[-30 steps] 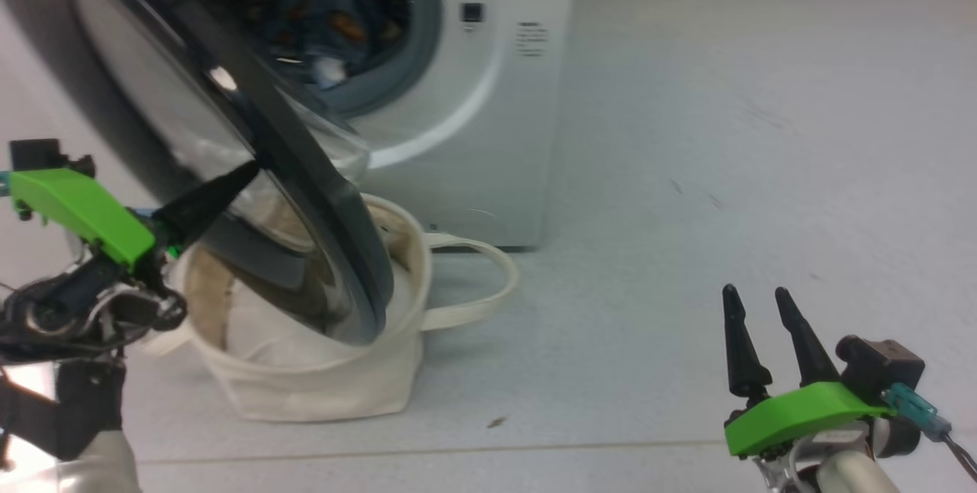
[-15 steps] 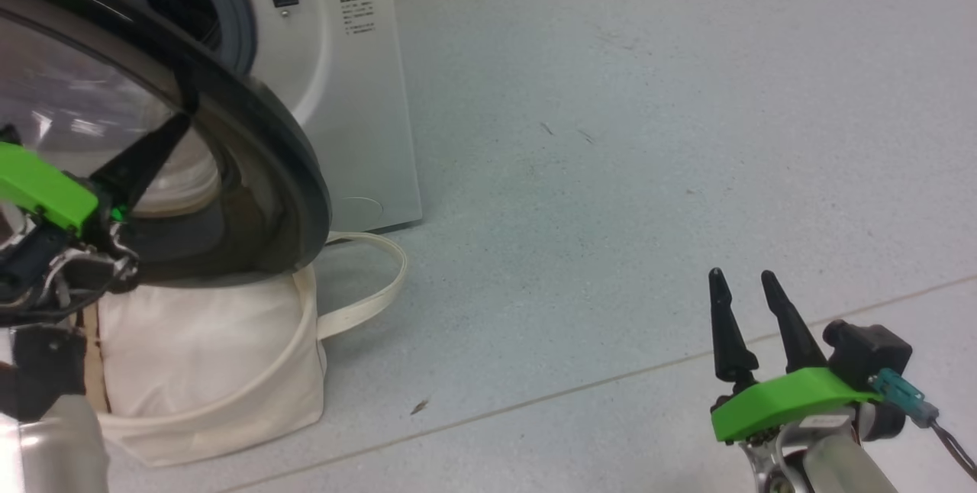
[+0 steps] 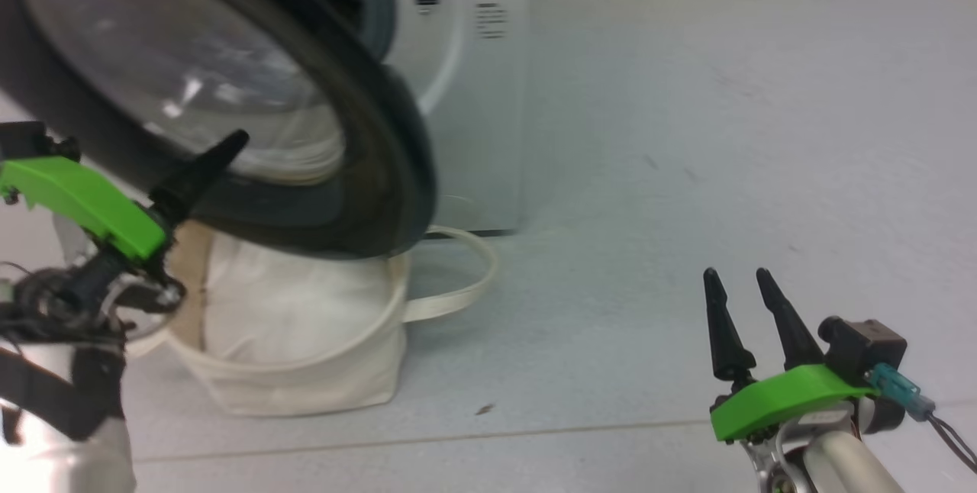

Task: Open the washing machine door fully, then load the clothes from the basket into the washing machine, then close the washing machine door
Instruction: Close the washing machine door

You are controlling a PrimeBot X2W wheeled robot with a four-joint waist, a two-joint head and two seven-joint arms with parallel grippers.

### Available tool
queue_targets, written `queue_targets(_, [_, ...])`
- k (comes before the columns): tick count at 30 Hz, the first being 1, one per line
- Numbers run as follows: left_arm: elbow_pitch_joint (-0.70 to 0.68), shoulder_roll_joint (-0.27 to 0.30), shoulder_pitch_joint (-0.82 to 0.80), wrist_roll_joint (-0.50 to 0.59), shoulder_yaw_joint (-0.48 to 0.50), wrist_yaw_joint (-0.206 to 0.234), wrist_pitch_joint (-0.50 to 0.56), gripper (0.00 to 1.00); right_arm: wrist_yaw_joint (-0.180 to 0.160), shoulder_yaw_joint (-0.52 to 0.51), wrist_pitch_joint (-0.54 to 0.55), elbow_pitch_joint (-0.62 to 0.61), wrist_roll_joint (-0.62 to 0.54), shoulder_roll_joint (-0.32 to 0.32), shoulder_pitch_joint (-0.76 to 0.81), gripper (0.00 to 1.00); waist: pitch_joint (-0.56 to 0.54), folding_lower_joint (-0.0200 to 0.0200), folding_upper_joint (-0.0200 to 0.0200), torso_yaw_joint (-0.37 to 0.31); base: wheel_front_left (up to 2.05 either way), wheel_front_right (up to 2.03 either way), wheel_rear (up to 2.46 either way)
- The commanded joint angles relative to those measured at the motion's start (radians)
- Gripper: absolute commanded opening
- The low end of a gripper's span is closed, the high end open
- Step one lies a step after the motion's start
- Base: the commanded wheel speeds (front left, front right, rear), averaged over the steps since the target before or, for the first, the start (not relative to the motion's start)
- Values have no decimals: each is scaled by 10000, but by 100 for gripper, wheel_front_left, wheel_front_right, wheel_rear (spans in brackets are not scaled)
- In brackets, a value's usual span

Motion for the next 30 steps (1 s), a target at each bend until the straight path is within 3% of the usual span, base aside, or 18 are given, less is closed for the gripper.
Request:
queue_targets(1, [-599,570,105,476,-48,-164,-422,100,2,237,-126,-312,-7,-123,-403,100,-54,0,0,760,0,0,0])
queue_targets(6, [-1736,1089,970,1474,-1511,-269,-2844,100,2,230,-126,-365,-48,-250,-484,100,-194,0,0,1447,0,0,0])
queue_targets(11, [-2274,2137,1813,1936,-2793,-273,-5669,100,2,214,-126,-397,-66,-362,-431,100,-397,0,0,1733,0,0,0])
queue_targets(15, [-1860,2675,2282,2275,-3354,-274,-7859,100,2,109,-126,-338,-92,-452,-306,100,-558,0,0,1872,0,0,0])
queue_targets(20, [-985,3132,2651,3286,-4296,-275,-9793,100,2,99,-126,-332,-96,-494,-204,100,-701,0,0,2014,0,0,0])
queue_targets(30, [437,2673,2819,3927,-4519,-275,-10728,100,2,171,-126,-346,-42,-547,-114,100,-793,0,0,2025,0,0,0])
